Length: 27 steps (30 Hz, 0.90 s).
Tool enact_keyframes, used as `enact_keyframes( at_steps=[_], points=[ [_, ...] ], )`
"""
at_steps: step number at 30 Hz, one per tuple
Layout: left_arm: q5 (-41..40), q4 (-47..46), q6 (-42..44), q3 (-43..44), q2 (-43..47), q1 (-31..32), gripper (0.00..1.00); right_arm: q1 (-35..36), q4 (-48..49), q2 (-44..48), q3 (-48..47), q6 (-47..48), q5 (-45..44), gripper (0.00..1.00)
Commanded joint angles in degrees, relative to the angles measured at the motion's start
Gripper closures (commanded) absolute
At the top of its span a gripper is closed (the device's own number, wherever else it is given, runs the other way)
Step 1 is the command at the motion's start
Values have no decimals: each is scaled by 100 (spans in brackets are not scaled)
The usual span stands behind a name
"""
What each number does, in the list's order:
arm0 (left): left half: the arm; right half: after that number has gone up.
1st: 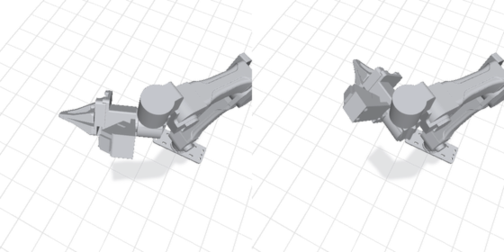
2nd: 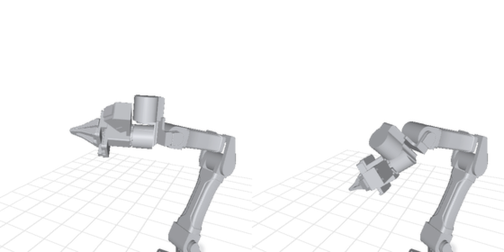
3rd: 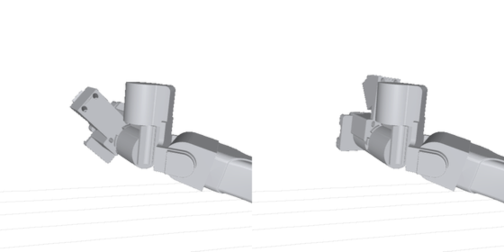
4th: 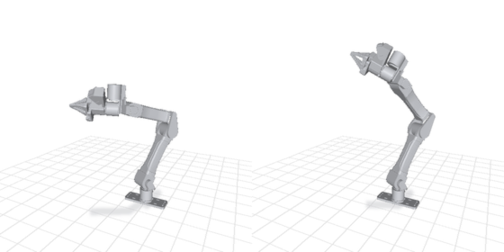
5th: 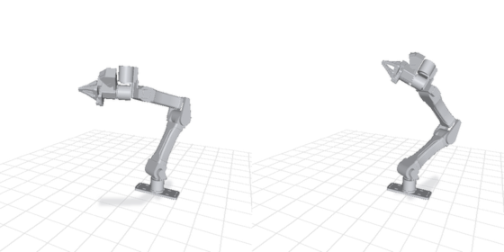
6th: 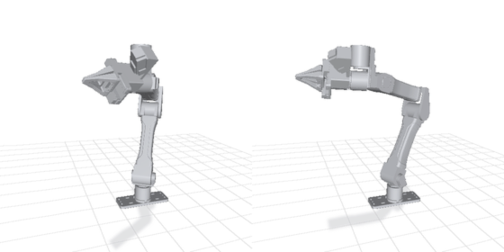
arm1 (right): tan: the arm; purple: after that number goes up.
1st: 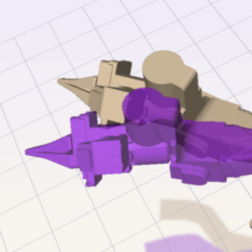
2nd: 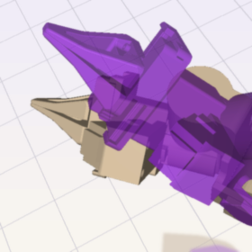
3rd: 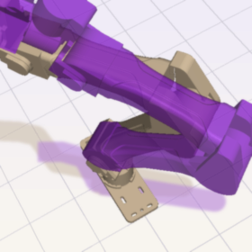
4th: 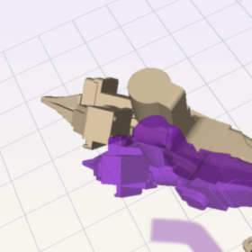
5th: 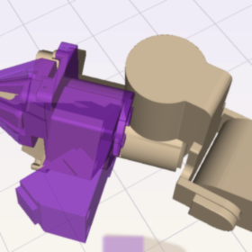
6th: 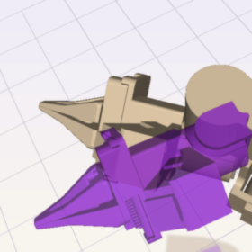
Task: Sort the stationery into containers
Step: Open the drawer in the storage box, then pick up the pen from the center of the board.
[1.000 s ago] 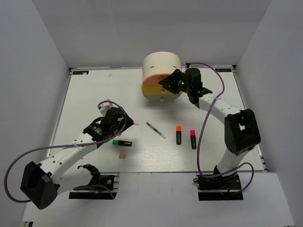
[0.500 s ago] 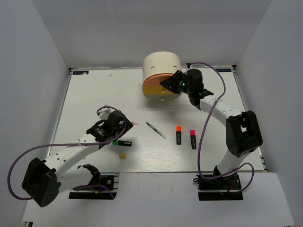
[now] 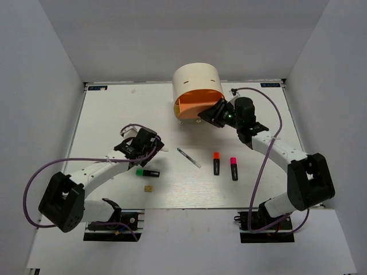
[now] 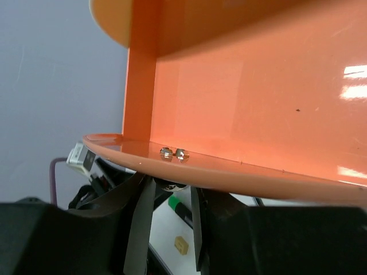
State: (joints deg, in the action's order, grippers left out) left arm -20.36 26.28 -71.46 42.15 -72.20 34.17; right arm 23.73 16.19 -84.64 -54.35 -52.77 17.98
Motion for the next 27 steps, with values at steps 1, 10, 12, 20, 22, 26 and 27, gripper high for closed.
enact_keyframes(
  at_steps=[1, 10, 12, 20, 22, 26, 27],
  points=[
    [6, -263, -175, 276, -153, -104, 8, -8, 8, 299, 222, -119, 57, 94],
    [111, -150, -562, 768, -961, -359, 15, -8, 86, 492, 521, -154, 285, 39],
    [111, -79, -711, 856, -1085, -411, 18, -17, 122, 589, 635, -128, 338, 28],
    [357, 25, -826, 1102, -1437, -587, 21, -52, 104, 897, 1031, -58, 461, 13],
    [409, 26, -878, 1163, -1577, -649, 22, -35, 104, 984, 1093, 21, 496, 11],
    [471, 140, -878, 1286, -1779, -754, 26, -52, -45, 1107, 1172, 364, 567, 9],
    [472, 219, -878, 1374, -1832, -754, 27, -44, -63, 1116, 1172, 486, 575, 9]
  ],
)
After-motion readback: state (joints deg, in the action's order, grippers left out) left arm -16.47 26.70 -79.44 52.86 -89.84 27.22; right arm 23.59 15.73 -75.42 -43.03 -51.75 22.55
